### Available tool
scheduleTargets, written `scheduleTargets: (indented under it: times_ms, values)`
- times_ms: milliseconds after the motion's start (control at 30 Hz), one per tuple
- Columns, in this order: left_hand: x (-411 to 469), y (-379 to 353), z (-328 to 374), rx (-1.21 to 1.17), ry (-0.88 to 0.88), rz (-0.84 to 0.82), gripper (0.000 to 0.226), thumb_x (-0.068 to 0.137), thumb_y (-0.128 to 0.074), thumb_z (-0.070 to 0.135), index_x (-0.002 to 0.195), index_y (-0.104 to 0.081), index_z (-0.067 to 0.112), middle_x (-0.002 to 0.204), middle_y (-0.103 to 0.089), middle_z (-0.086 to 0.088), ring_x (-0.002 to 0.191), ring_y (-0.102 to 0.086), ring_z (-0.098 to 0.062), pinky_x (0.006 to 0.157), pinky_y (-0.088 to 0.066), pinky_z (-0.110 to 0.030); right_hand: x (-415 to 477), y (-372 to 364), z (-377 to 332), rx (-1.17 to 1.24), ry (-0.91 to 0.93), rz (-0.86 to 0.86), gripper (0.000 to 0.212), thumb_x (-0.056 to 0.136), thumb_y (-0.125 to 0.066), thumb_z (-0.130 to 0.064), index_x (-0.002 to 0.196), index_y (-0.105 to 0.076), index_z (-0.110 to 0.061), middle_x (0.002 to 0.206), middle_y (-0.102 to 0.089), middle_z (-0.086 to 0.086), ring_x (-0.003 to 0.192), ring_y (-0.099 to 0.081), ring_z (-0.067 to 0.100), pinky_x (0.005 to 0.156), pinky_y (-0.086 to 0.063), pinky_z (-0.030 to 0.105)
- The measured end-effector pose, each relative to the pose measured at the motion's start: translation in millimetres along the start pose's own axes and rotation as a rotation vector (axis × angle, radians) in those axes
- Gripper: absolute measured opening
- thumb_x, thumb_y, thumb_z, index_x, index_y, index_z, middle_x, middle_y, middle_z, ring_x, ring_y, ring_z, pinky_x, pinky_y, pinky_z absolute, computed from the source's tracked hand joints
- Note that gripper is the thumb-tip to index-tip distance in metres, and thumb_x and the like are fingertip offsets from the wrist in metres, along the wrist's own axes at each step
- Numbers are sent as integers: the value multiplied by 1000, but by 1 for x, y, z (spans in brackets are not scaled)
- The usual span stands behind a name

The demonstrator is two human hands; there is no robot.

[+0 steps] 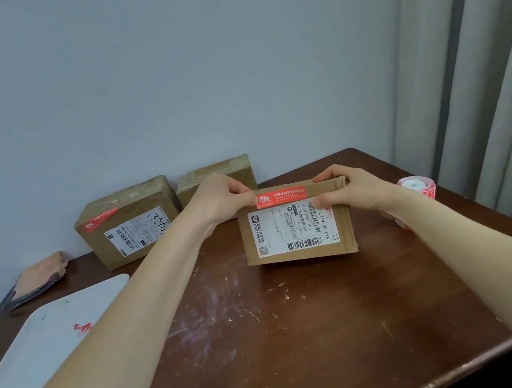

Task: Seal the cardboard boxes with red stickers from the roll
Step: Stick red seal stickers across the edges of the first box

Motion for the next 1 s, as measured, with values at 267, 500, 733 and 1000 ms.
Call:
scheduleTargets:
  times_ms: [267, 500, 733, 1000]
  values:
    - [-1, 2, -3, -49, 22, -10, 13, 83, -69, 19, 88, -74, 8, 100, -65, 4, 97, -52, -12, 80, -35, -26, -1, 2, 1, -15, 7, -3, 39, 76, -79, -25, 109, -59, -27, 97, -70, -3, 90, -67, 9, 81, -54, 28]
    - [-1, -7, 4, -74, -26, 52, 16, 82, -66, 17, 81, -73, 3, 96, -67, 2, 81, -53, -3, 63, -37, -16, -5, 14, 11, -224, 103, -15, 56, 67, -85, -22, 113, -59, -38, 134, -40, -11, 117, -47, 9, 95, -40, 21]
    - [1, -14, 18, -43, -47, 99, 14, 77, -63, 19, 69, -65, 7, 92, -67, -17, 68, -55, -21, 70, -48, -33, -17, 33, -13, -110, 199, 230, 42, 74, -75, -47, 112, -63, -34, 124, -60, -7, 117, -53, 10, 96, -40, 27]
    - [0, -15, 24, -44, -25, 156, 21, 79, -65, 19, 80, -73, 0, 99, -72, -15, 88, -69, -32, 80, -56, -40, -42, 13, -39, -135, 243, 206, 24, 65, -80, -47, 74, -73, -26, 75, -71, -7, 62, -54, 0, 64, -42, 18]
Point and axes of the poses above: each hand's wrist, its own x-axis towards the middle knuckle, its own y-axis out of the back of the hand, z = x × y, the point moved 2 cm from there along x, towards the middle knuckle
